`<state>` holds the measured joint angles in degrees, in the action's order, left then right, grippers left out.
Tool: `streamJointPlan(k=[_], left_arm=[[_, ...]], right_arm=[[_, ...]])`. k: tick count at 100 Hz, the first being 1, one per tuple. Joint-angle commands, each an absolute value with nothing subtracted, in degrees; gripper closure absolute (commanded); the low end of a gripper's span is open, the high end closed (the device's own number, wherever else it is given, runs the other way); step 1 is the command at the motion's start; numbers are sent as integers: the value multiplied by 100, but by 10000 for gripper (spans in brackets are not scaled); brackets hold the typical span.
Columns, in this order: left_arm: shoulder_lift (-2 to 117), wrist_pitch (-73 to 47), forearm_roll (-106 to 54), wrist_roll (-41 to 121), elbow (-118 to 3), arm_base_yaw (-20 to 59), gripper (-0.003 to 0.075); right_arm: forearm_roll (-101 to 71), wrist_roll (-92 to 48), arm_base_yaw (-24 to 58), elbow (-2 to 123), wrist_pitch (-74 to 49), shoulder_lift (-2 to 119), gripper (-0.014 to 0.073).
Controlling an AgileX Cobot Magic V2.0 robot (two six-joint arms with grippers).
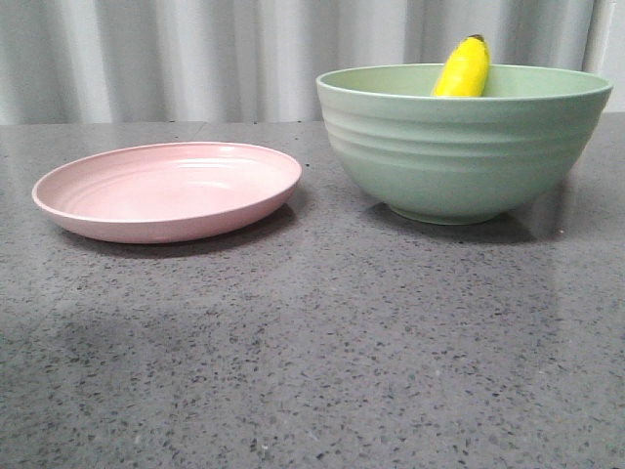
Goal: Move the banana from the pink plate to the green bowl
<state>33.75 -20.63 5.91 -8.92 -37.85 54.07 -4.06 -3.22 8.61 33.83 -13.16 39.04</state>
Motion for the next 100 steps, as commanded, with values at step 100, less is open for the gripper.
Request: streamJointPlan(k=[100], left_arm=[[2276, -1223, 735, -967, -2318, 5351, 739]], right_arm=[[-339, -370, 827, 1704, -577, 813, 668]])
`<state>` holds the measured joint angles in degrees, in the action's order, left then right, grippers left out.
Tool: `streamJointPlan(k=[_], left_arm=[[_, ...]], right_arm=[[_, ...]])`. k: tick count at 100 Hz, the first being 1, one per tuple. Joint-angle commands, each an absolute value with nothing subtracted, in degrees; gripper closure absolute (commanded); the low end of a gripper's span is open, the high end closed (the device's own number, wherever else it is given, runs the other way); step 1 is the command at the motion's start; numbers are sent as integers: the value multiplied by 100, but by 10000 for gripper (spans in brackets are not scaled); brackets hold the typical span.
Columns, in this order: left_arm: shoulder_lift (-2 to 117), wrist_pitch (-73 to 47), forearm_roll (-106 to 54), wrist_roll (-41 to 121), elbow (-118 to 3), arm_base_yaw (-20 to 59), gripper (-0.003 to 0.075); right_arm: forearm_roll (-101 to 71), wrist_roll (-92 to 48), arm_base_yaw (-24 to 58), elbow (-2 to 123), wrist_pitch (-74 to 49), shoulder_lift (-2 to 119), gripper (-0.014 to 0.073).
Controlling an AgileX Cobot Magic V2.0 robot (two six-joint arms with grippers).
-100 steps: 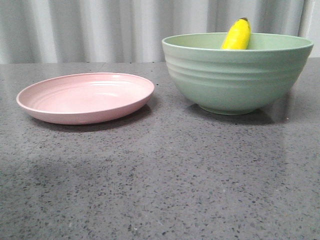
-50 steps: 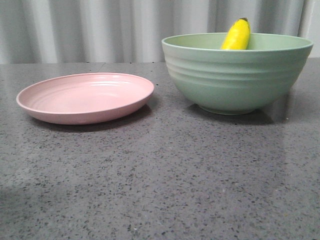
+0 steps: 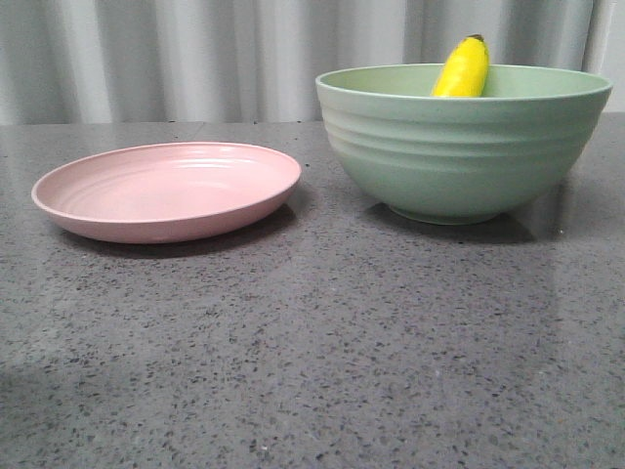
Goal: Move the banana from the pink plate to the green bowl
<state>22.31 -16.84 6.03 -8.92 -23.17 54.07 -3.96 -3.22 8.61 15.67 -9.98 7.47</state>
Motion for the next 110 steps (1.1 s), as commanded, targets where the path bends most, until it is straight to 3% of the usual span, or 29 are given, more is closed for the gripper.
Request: streamJointPlan(k=[1, 34, 53, 74, 84, 110], left_arm=[[2261, -1213, 751, -967, -2277, 5338, 739], [1293, 457, 263, -916, -845, 3558, 739], [486, 501, -449, 187, -280, 2095, 739], [-35, 392, -476, 217, 172, 829, 739], [-222, -453, -556, 217, 154, 435, 739], [-210, -1649, -581, 217, 154, 214, 739]], right_arm=[[-339, -370, 827, 1704, -577, 813, 668], [-339, -370, 827, 1704, -577, 813, 668], [-339, -370, 827, 1704, -577, 813, 668], [-339, -370, 827, 1704, -577, 813, 668], [-339, -370, 827, 1704, -577, 813, 668], [-339, -370, 827, 1704, -577, 813, 668]])
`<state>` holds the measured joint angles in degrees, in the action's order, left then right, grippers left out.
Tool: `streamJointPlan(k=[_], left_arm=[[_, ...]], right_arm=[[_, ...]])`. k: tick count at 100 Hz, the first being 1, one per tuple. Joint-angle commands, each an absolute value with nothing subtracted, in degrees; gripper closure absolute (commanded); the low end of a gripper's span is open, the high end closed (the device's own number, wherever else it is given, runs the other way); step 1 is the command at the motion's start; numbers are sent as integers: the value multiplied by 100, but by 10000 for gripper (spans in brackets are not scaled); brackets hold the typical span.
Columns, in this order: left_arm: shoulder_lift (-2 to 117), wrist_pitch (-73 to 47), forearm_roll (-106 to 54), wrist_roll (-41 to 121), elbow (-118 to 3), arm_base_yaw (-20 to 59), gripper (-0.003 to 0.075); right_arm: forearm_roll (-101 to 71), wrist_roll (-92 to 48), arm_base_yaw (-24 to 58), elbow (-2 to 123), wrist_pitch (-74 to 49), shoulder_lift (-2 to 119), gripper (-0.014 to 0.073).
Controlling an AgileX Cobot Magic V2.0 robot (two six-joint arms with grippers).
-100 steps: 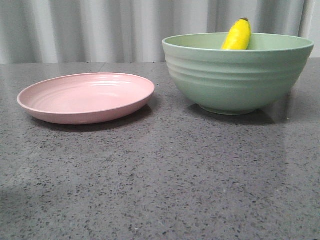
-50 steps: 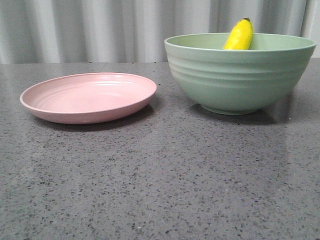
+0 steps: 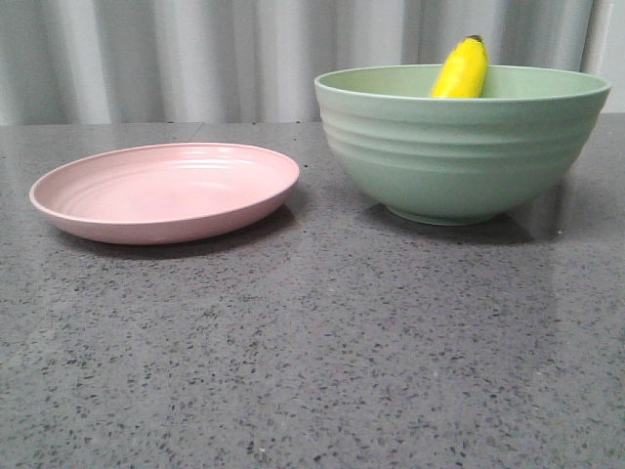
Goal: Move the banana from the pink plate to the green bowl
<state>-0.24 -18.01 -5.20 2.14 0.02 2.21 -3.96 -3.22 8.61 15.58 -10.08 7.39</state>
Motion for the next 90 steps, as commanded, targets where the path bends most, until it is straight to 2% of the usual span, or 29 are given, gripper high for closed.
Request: streamJointPlan(k=[1, 90], left_arm=[[-210, -1637, -581, 217, 154, 214, 739], [-210, -1589, -581, 217, 154, 228, 739]], right_arm=[[-339, -370, 827, 1704, -577, 813, 668], [-312, -370, 797, 1441, -313, 733, 668]])
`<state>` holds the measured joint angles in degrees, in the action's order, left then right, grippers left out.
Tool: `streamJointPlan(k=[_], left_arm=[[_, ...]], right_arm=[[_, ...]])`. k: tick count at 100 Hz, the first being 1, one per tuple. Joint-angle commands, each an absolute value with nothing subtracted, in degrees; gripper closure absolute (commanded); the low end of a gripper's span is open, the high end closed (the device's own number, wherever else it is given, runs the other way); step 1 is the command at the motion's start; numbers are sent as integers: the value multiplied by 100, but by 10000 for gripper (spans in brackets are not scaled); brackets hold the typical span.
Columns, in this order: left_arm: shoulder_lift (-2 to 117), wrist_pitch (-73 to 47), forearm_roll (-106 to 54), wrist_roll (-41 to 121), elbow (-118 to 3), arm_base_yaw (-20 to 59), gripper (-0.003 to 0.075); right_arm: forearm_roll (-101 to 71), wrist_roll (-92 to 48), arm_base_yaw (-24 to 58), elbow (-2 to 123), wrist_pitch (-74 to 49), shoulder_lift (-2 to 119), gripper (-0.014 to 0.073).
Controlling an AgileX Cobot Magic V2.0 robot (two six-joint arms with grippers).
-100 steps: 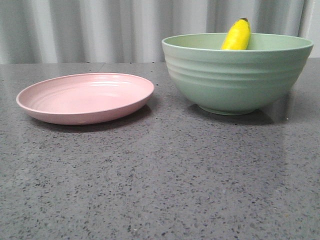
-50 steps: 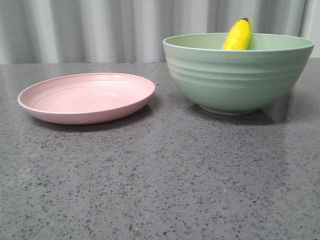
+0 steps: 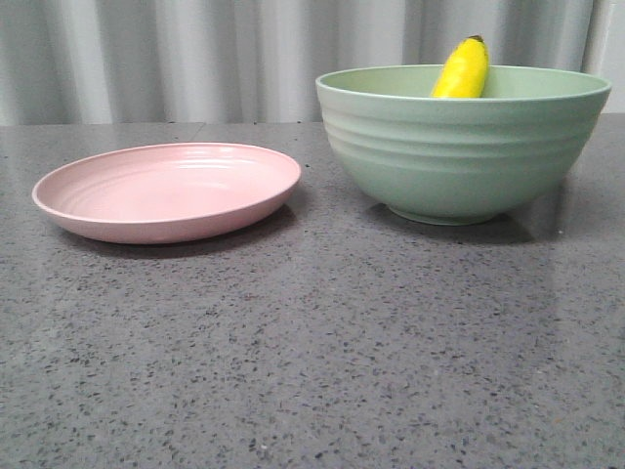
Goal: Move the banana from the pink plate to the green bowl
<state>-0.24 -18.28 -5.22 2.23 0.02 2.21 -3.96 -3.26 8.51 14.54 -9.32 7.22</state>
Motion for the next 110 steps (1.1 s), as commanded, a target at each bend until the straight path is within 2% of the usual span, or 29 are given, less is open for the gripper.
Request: streamJointPlan(k=[1, 20, 35, 39, 76, 110], left_arm=[[-210, -1589, -581, 217, 154, 228, 739], [-210, -1589, -581, 217, 154, 228, 739], [-210, -1589, -581, 217, 154, 228, 739], [-210, -1589, -581, 217, 154, 228, 739], [-210, -1589, -581, 217, 154, 228, 739], [-210, -1589, -581, 217, 154, 228, 739]], right_arm=[[-289, -370, 783, 1417, -231, 715, 668], [-116, -302, 241, 519, 713, 285, 668], [345, 624, -236, -248, 839, -105, 668], [569, 800, -342, -221, 327, -181, 668], [340, 455, -448, -231, -1572, -168, 668], [260, 334, -448, -231, -1622, -168, 668]])
